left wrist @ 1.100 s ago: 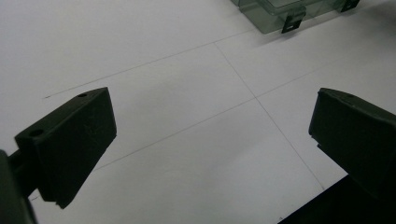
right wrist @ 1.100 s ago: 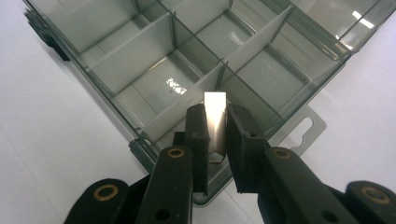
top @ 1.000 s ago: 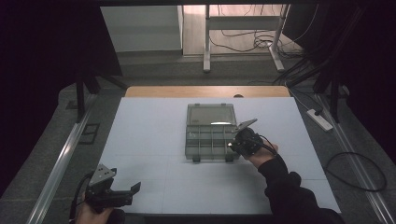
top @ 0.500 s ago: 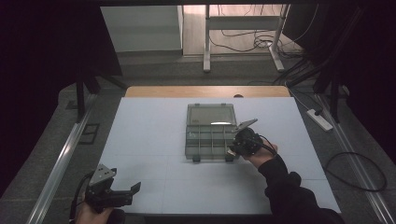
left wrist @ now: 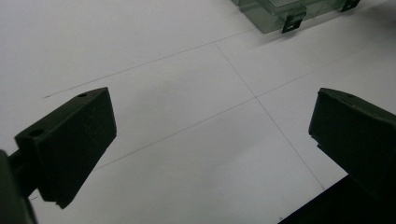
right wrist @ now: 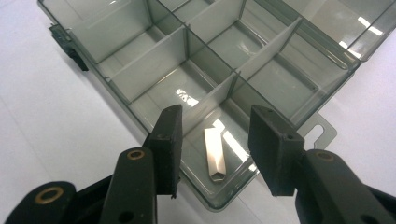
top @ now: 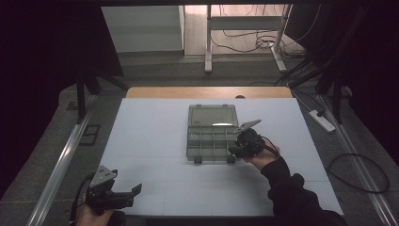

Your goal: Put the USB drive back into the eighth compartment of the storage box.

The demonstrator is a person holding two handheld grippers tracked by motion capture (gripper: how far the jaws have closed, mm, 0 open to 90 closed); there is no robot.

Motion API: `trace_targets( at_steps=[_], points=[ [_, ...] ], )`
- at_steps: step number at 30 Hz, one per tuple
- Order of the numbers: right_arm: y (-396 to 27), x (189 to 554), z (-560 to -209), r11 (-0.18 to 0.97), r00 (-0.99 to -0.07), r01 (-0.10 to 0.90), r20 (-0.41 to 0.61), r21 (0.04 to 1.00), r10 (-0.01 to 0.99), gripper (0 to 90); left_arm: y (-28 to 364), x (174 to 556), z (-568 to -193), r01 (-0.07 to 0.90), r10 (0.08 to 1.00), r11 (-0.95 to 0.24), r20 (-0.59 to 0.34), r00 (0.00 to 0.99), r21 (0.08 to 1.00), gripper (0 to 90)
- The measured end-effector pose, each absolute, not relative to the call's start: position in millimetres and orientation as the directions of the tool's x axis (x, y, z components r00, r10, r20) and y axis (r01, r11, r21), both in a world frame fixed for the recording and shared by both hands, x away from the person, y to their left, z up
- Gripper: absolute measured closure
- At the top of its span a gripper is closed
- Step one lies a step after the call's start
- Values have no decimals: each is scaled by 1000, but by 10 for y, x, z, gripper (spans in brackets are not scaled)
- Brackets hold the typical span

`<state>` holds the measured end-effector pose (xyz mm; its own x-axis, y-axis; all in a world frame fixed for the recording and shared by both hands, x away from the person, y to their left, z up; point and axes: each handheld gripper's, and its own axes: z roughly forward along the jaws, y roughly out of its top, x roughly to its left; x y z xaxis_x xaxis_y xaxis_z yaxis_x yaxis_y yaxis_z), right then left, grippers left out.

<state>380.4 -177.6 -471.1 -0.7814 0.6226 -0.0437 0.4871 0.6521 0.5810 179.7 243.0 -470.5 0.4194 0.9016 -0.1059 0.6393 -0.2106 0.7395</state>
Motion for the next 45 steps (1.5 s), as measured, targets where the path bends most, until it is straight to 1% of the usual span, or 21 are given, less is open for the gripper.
trace_targets(
  at_steps=[4,7,15,16,19,20,23,31,38,45],
  points=[
    [-1781,3792,-4694,650,-783,485,-41,585,621,537,2430,1796,-4705,639,901,-211,-106,420,740,7],
    [-1787,3771,-4659,643,-782,484,-36,593,622,497,2431,1796,-4704,639,901,-210,-107,420,740,7],
    [-1797,3740,-4624,634,-780,484,-30,604,625,435,2432,1796,-4704,639,901,-209,-107,419,741,7],
    [-1802,3730,-4618,632,-781,485,-26,605,624,409,2433,1796,-4705,638,901,-209,-108,419,741,7],
    [-1808,3720,-4612,629,-780,485,-25,607,625,387,2433,1796,-4705,638,901,-209,-107,419,741,7],
    [-1818,3711,-4604,625,-780,488,-17,610,626,351,2433,1796,-4705,638,901,-209,-108,419,741,7],
    [-1829,3702,-4602,619,-776,492,-13,612,630,306,2434,1796,-4705,639,901,-208,-108,419,741,7],
    [-1860,3673,-4587,612,-775,508,11,607,632,262,2433,1796,-4704,639,901,-208,-108,419,741,7],
    [-1901,3646,-4553,603,-768,505,4,617,640,217,2433,1797,-4705,639,901,-208,-108,419,741,7],
    [-1951,3607,-4517,598,-768,503,7,624,640,216,2434,1797,-4705,639,902,-207,-109,419,741,7]
  ],
)
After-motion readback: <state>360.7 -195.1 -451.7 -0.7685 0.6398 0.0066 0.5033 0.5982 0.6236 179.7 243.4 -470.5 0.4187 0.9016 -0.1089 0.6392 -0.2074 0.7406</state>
